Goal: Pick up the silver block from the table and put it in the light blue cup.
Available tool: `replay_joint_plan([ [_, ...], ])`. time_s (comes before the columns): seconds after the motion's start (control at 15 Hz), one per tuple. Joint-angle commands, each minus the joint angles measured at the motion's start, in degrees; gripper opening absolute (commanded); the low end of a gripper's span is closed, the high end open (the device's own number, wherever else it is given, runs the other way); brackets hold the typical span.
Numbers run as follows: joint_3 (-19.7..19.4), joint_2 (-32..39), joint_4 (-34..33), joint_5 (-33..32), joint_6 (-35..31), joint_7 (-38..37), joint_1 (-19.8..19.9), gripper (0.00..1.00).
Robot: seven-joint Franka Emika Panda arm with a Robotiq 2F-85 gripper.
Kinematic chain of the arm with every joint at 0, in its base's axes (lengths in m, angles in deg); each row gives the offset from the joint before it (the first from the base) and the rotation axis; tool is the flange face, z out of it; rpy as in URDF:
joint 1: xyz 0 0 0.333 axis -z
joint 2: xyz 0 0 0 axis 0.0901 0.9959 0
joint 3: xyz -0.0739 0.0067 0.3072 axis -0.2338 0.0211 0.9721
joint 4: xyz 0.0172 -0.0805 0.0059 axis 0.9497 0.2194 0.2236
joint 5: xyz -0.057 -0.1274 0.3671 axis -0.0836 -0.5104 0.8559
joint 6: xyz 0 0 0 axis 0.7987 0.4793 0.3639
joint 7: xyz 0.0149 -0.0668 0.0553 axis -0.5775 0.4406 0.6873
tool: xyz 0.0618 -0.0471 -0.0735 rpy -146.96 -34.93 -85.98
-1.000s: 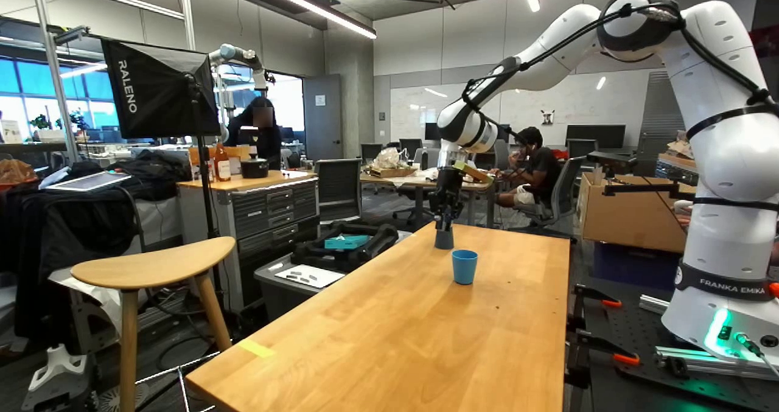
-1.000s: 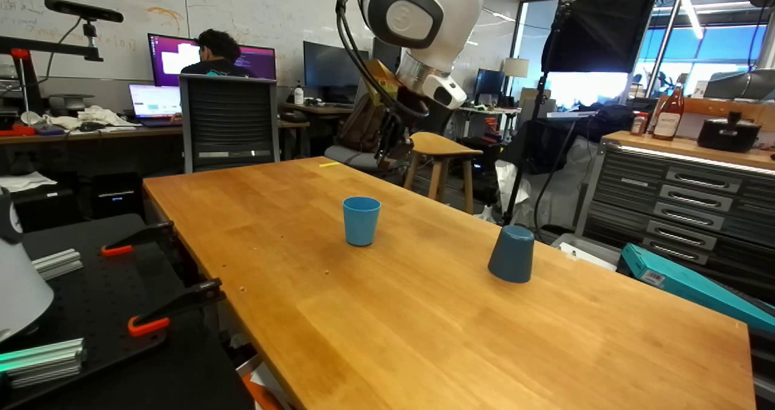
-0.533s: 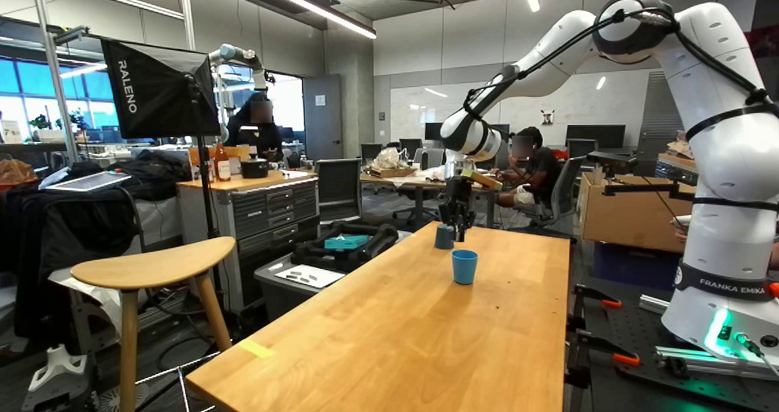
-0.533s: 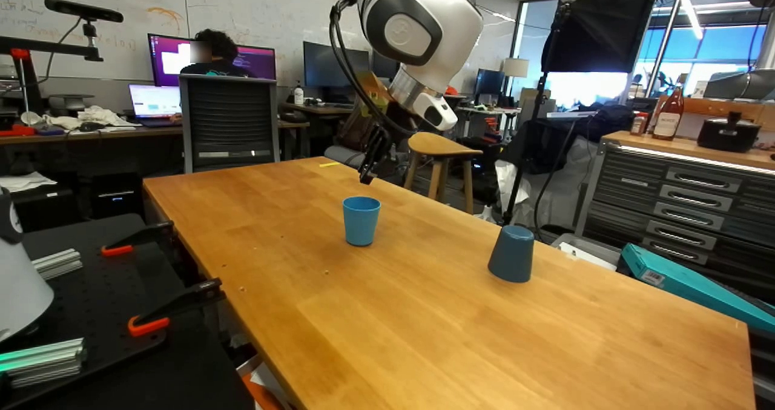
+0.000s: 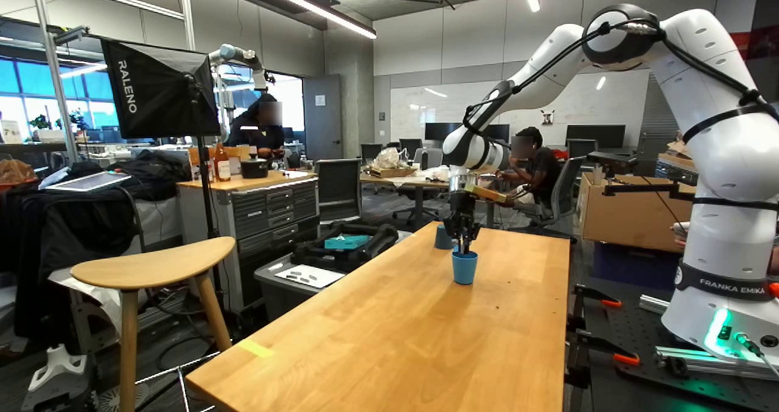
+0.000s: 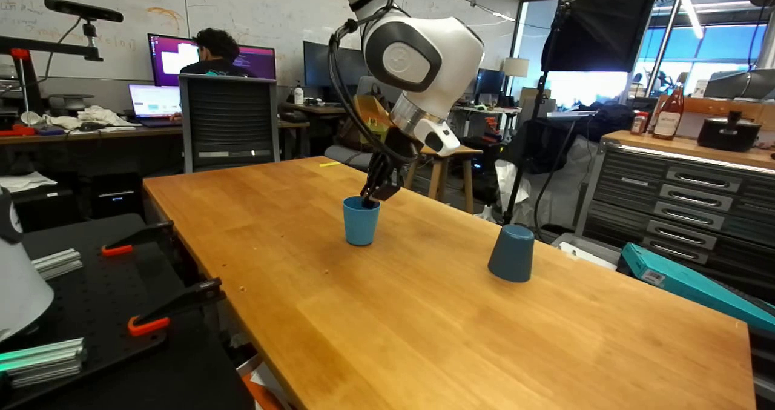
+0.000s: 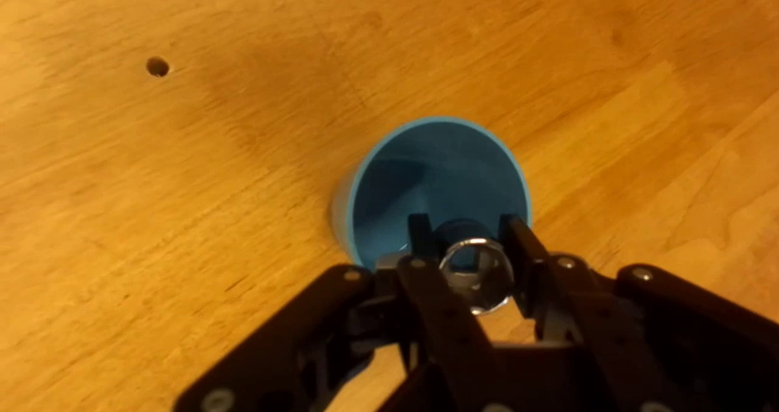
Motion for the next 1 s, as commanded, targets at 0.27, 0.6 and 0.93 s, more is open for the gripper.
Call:
replay_joint_plan([
  [0.27, -0.3, 0.2, 0.3, 0.0, -0.6, 0.0, -0.7, 0.20],
  [0.6, 0.2, -2.3, 0.3, 0.5, 0.7, 0.9, -0.6, 0.01],
  [0.93, 0.5, -8.4, 0.5, -1.1, 2.4, 4.1, -1.3, 0.27],
])
